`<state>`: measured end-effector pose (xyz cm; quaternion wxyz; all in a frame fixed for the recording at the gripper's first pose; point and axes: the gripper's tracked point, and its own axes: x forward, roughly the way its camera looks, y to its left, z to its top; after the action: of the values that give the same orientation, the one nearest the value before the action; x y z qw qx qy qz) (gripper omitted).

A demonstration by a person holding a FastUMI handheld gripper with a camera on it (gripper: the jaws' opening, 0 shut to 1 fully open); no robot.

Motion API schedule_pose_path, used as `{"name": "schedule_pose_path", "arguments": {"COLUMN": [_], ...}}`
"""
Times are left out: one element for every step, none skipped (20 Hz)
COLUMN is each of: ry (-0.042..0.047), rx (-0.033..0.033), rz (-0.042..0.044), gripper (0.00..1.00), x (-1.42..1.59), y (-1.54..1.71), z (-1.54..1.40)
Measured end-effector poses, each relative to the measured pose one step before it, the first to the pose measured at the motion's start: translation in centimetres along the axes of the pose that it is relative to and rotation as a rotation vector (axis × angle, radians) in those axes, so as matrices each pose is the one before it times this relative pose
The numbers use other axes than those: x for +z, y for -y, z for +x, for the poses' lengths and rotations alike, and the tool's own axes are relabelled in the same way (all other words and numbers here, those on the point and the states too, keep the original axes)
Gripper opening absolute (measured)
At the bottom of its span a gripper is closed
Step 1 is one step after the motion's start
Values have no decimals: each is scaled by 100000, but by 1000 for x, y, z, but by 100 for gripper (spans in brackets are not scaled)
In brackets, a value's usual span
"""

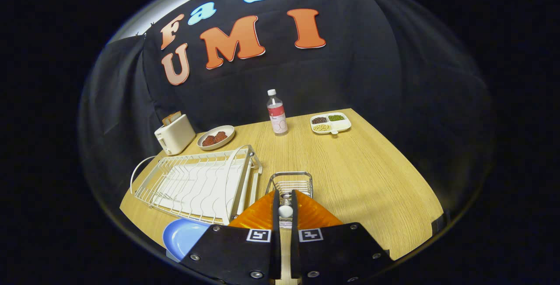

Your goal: Take the plate from the dish rack, then take the spoon from the basket and place it into the plate.

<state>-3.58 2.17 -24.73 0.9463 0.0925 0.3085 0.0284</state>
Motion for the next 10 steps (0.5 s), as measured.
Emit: {"name": "schedule_pose_path", "arguments": {"ry": [-52,-2,-460,840,789,688,859,1021,876,811], "rx": [180,380,224,-314,-349,19,296,730,818,1417], "rz": [245,-83,-73,-124,-483,-308,106,5,16,15], "gripper": [8,8,9,9,8,8,8,9,8,8], "x": [367,513,263,378,418,412,497,580,382,430], "y": [-169,-156,-44,46,35,58,23,-120,-158,-343], "z": [-351,-490,-430,-540,-573,-609,-691,-705,-715,-674]}}
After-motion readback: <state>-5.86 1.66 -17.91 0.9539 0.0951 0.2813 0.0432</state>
